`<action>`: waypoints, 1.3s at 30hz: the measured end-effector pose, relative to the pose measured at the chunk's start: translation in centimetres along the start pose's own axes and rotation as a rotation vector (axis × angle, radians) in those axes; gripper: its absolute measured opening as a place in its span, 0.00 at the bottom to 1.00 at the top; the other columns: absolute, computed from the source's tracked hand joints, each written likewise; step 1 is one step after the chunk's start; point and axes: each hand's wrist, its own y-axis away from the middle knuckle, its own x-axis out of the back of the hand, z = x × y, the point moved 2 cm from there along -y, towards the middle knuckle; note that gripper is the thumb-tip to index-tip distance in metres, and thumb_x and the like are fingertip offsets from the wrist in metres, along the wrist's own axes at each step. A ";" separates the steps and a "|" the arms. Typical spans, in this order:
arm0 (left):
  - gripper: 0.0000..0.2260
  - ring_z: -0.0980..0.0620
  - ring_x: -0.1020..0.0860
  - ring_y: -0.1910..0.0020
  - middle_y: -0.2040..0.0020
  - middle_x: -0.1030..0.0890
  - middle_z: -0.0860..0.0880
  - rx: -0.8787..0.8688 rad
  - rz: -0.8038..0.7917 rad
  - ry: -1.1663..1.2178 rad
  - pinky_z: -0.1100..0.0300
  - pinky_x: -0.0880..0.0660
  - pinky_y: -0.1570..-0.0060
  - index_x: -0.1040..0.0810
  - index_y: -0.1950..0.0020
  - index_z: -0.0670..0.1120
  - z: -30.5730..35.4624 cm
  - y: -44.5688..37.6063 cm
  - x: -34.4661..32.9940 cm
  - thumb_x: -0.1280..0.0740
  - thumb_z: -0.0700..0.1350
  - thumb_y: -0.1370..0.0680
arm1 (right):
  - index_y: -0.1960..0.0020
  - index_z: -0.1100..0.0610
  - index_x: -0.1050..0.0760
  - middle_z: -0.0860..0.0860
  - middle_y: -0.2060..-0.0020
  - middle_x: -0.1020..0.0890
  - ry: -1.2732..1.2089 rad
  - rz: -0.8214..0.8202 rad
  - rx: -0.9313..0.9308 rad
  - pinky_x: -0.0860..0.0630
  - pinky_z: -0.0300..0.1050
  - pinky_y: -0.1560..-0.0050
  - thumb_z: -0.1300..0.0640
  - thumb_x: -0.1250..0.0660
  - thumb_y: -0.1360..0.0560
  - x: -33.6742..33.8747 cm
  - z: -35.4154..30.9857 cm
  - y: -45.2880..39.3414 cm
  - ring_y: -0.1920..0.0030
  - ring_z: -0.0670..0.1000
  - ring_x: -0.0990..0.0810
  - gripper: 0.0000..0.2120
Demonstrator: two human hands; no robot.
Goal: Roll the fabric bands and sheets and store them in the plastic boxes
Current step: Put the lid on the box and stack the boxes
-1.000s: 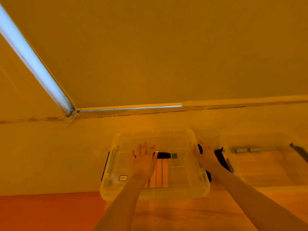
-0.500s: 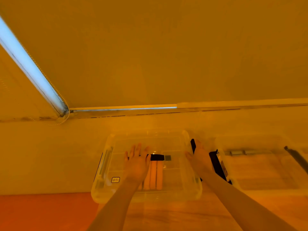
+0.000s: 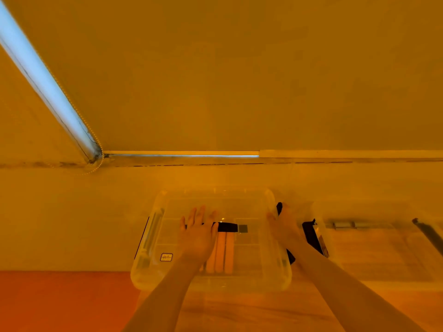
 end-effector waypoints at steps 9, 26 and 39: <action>0.22 0.47 0.57 0.23 0.21 0.54 0.49 -0.002 -0.038 -0.009 0.44 0.57 0.25 0.50 0.23 0.58 -0.1 0.1 0.1 0.59 0.58 0.18 | 0.29 0.62 0.41 0.60 0.45 0.23 0.027 0.028 -0.032 0.22 0.51 0.56 0.52 0.43 0.19 -0.3 -0.6 0.1 0.51 0.59 0.20 0.22; 0.23 0.47 0.57 0.23 0.21 0.54 0.50 -0.006 -0.040 0.006 0.44 0.57 0.25 0.51 0.23 0.58 -0.2 0.1 0.2 0.60 0.58 0.18 | 0.48 0.62 0.31 0.51 0.68 0.29 -0.023 -0.009 -0.146 0.37 0.37 0.75 0.51 0.42 0.19 -0.6 -0.1 -0.7 0.71 0.46 0.30 0.12; 0.22 0.46 0.58 0.23 0.21 0.55 0.49 -0.010 -0.055 0.021 0.43 0.57 0.25 0.51 0.23 0.59 -0.2 0.1 0.3 0.58 0.57 0.18 | 0.23 0.58 0.50 0.59 0.30 0.34 0.380 0.129 0.087 0.25 0.52 0.40 0.49 0.45 0.18 -1.2 -1.0 0.5 0.34 0.59 0.30 0.28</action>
